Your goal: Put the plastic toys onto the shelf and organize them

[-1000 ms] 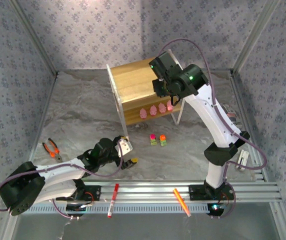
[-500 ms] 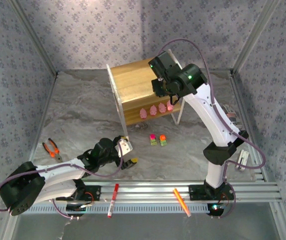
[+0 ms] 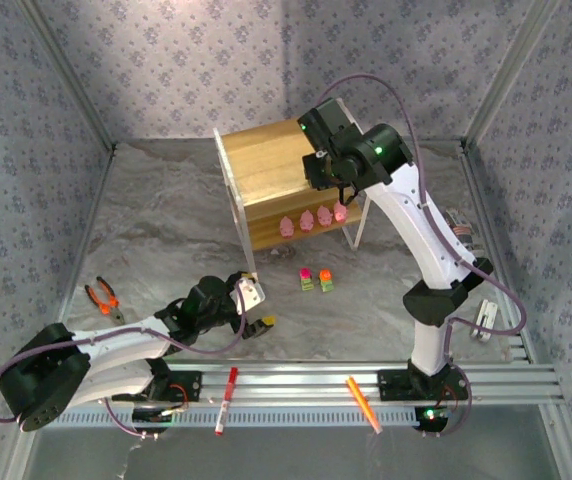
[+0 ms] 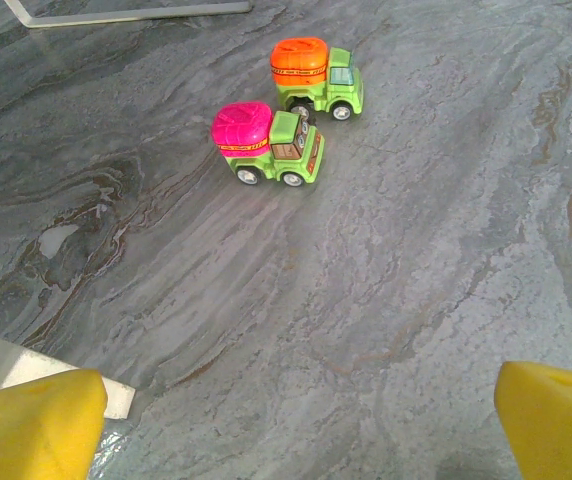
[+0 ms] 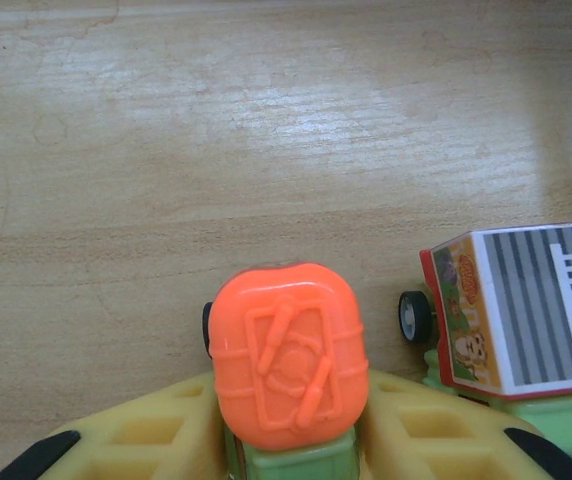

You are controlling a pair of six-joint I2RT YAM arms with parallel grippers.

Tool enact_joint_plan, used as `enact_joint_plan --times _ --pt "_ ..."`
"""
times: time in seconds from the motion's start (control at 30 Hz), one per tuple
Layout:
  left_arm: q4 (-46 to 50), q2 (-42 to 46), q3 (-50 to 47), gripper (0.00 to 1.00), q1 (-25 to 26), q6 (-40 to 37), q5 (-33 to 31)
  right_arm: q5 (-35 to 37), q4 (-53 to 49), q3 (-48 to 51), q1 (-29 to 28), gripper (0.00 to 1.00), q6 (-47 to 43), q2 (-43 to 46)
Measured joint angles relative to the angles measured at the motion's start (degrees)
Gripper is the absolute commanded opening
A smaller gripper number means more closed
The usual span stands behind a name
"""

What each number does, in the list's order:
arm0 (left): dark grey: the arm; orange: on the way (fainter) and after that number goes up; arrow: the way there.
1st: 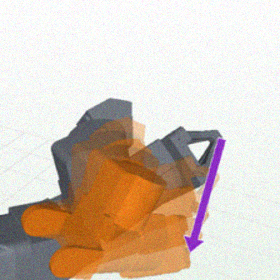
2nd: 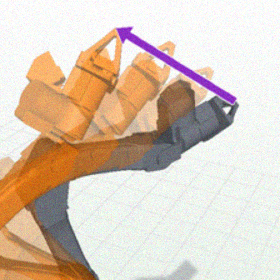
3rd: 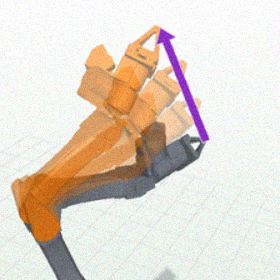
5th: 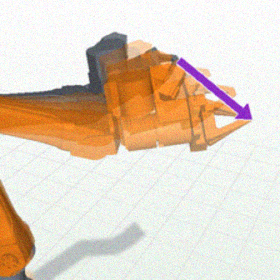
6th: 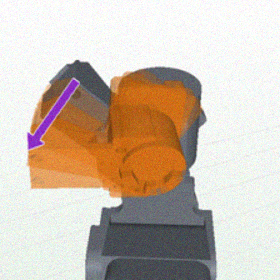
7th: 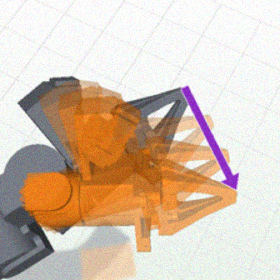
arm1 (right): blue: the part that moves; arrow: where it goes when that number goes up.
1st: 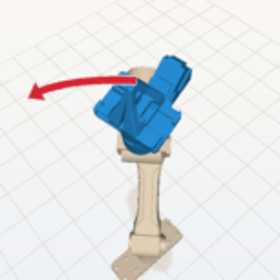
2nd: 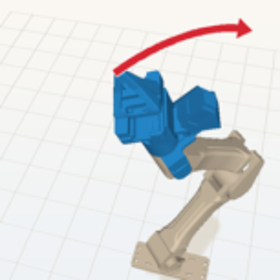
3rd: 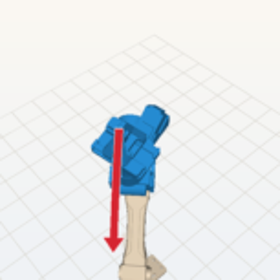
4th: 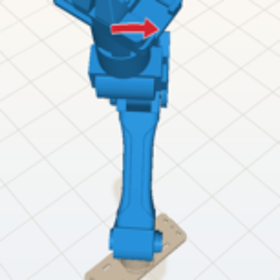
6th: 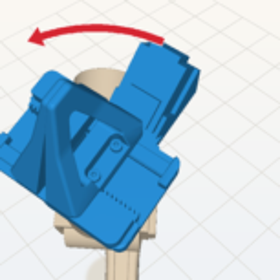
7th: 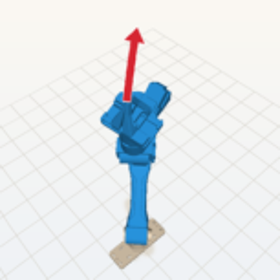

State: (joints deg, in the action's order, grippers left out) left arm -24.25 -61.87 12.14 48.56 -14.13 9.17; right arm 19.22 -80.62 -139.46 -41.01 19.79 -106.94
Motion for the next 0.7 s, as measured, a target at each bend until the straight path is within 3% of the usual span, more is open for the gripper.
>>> enact_joint_plan --times 0.17,0.7 --pt "0.0 0.0 0.0 1.00 0.0 0.0 0.0 0.2 0.0 0.0 0.0 0.46 -0.4 0.0" --pt "0.0 0.0 0.0 1.00 0.0 0.0 0.0 1.4 0.0 0.0 -1.0 0.48 -0.4 0.0"
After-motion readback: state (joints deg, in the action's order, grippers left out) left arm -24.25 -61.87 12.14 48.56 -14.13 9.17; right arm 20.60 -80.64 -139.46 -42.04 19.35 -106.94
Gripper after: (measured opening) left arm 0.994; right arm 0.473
